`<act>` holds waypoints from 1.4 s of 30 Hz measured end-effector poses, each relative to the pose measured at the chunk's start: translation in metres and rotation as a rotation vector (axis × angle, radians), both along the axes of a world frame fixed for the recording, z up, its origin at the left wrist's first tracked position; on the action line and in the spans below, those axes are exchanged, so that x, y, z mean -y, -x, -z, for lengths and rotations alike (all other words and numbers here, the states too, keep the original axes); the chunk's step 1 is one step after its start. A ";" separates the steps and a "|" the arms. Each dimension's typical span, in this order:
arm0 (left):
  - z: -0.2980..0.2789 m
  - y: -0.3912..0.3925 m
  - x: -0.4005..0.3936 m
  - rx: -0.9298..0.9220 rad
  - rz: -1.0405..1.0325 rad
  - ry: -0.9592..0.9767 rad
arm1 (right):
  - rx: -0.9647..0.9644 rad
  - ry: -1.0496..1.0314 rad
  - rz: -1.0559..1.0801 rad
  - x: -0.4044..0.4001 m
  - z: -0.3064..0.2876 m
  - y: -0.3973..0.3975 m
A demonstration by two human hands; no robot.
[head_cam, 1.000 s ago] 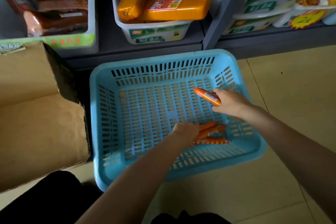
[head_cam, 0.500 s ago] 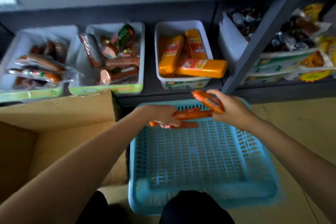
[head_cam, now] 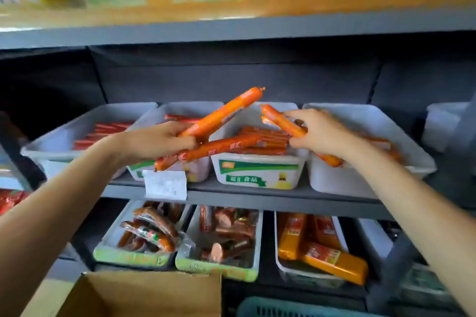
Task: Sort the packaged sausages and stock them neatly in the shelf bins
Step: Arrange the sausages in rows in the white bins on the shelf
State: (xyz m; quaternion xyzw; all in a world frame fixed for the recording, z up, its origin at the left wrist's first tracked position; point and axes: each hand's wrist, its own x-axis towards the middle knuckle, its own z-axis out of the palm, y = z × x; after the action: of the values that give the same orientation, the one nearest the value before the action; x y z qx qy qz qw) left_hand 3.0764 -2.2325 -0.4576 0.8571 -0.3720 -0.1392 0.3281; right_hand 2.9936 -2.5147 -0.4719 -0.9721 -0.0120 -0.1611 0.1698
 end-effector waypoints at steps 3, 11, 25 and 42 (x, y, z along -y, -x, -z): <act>-0.013 -0.018 -0.005 0.000 -0.038 0.003 | -0.128 0.123 -0.102 -0.009 0.001 -0.047; -0.010 -0.052 0.012 0.018 -0.006 -0.026 | 0.099 -0.100 0.050 0.004 0.001 -0.054; 0.036 -0.076 0.114 0.386 0.058 -0.401 | -0.061 0.122 0.065 0.012 0.028 -0.026; 0.048 -0.018 0.090 0.345 0.008 -0.117 | -0.027 0.013 0.045 0.005 0.035 0.009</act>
State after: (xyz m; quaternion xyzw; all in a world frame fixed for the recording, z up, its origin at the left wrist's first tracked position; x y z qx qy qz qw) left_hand 3.0946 -2.3225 -0.5054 0.8844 -0.4175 -0.0128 0.2085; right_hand 2.9844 -2.5201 -0.5067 -0.9753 0.0110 -0.1517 0.1601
